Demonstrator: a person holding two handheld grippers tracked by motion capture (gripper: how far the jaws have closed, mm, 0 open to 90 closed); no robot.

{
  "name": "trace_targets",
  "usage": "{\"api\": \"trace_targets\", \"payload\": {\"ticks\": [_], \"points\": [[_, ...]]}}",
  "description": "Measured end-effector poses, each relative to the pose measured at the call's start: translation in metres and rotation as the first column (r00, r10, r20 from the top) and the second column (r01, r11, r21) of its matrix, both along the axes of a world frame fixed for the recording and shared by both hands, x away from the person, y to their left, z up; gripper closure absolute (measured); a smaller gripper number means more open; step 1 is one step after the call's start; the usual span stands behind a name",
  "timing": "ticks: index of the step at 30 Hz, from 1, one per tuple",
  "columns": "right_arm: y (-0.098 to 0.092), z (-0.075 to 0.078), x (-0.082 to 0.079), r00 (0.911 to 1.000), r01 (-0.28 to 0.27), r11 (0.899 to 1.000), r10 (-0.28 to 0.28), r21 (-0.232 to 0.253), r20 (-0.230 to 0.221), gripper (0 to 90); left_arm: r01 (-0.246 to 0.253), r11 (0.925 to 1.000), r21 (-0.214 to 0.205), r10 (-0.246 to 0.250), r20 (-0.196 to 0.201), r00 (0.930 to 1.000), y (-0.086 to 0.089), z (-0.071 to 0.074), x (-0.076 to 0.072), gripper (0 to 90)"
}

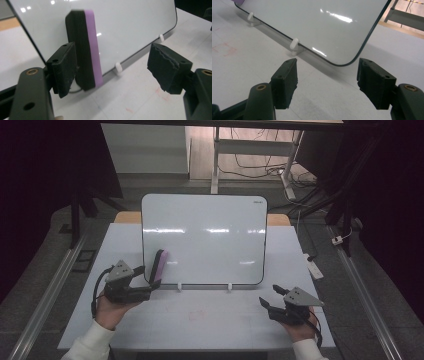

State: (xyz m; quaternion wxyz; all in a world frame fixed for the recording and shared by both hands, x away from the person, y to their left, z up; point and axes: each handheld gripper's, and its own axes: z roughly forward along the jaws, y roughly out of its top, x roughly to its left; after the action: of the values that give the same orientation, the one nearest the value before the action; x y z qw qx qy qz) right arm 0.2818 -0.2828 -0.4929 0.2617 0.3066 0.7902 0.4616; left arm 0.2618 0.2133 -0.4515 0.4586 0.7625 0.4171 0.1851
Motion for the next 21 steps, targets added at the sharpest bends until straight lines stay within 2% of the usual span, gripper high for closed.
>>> {"api": "trace_targets", "payload": {"ticks": [7,15,21], "points": [[-0.011,-0.005,-0.002,0.9999,-0.012,1.0,0.012,-0.002,-0.012,31.7,-0.001,1.0,0.007,0.001,-0.041,0.9992,0.016,-0.016,-0.016,24.4],[-0.019,-0.012,0.001,0.9988,-0.024,1.0,0.024,-0.006,-0.044,31.2,-0.004,1.0,0.006,0.005,-0.103,0.9947,0.039,-0.044,-0.039,23.8],[-0.017,-0.017,0.002,0.9972,-0.045,0.999,0.044,-0.015,-0.061,30.7,-0.004,0.9999,0.011,0.006,-0.119,0.9929,0.048,-0.055,-0.047,23.2]]}}
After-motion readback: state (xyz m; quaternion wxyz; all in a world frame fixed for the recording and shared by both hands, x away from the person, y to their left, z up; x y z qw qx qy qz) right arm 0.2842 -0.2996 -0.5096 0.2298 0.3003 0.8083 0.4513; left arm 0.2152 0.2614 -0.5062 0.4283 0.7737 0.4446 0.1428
